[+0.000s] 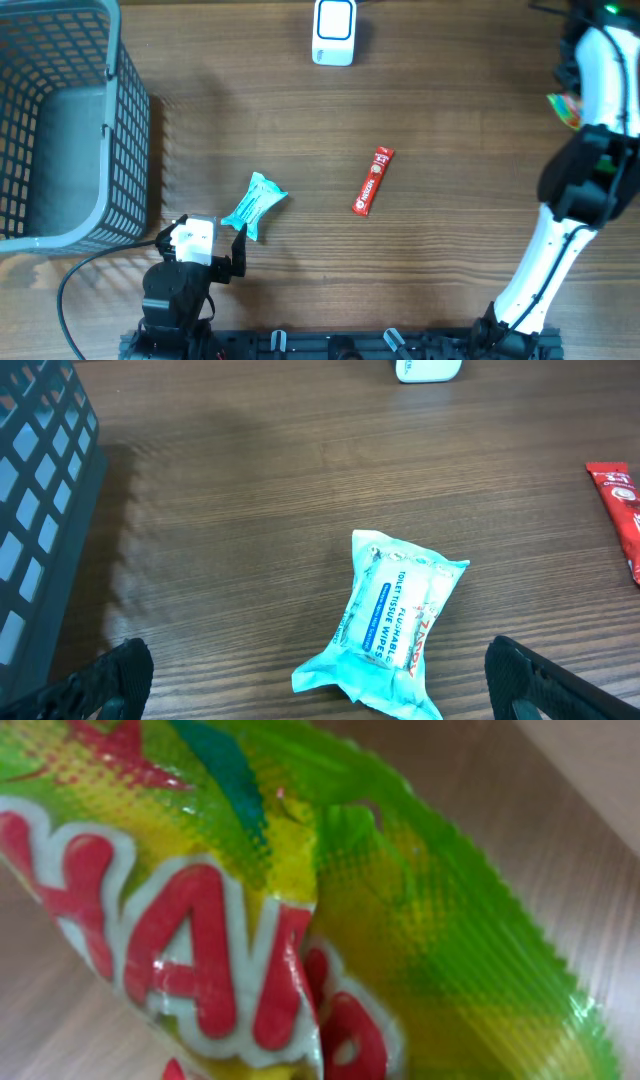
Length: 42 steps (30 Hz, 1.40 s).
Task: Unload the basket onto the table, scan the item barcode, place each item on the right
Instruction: 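Carry the candy bag right and release it at the far right, then lower the right gripper onto the red Nescafe sachet and grasp it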
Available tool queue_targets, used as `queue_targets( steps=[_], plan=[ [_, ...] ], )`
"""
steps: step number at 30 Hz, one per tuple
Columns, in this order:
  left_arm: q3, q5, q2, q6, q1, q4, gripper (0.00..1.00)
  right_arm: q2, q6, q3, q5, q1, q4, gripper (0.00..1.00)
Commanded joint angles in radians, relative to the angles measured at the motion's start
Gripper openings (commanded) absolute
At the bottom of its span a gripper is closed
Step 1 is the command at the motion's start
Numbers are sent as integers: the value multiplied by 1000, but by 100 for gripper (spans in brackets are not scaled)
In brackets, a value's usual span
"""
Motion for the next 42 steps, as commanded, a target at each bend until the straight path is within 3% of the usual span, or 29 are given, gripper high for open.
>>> queue_targets(
  steps=[1, 2, 3, 6, 10, 13, 18, 22, 25, 34, 40, 42],
  plan=[
    [-6, -2, -4, 14, -6, 2, 100, -35, -69, -2, -23, -6, 18, 79],
    [-6, -2, -4, 14, -6, 2, 100, -40, -95, 11, -36, -6, 18, 97],
    [-6, -2, -4, 14, -6, 2, 100, -49, -115, 34, -48, -1, 11, 99],
    [-6, -2, -4, 14, -6, 2, 100, -114, -107, 91, -140, 35, -26, 100],
    [-6, -3, -4, 14, -6, 2, 100, -233, -108, 93, -592, 145, -159, 100],
    [-6, -2, -4, 14, -6, 2, 100, -245, -108, 80, -850, 272, -360, 100],
    [-6, -2, -4, 14, -6, 2, 100, -241, -85, -85, -846, 530, -365, 96],
    [-6, -2, -4, 14, -6, 2, 100, -241, 33, -330, -752, 688, -203, 100],
    [-6, -2, -4, 14, -6, 2, 100, -241, 179, -462, -705, 741, -124, 77],
    [-6, -2, -4, 14, -6, 2, 100, -241, 185, -743, -666, 807, 227, 72],
    [-6, -2, -4, 14, -6, 2, 100, -241, 210, -835, -555, 803, 274, 56],
    [-6, -2, -4, 14, -6, 2, 100, -241, 211, -844, -555, 803, 274, 32]
  ],
)
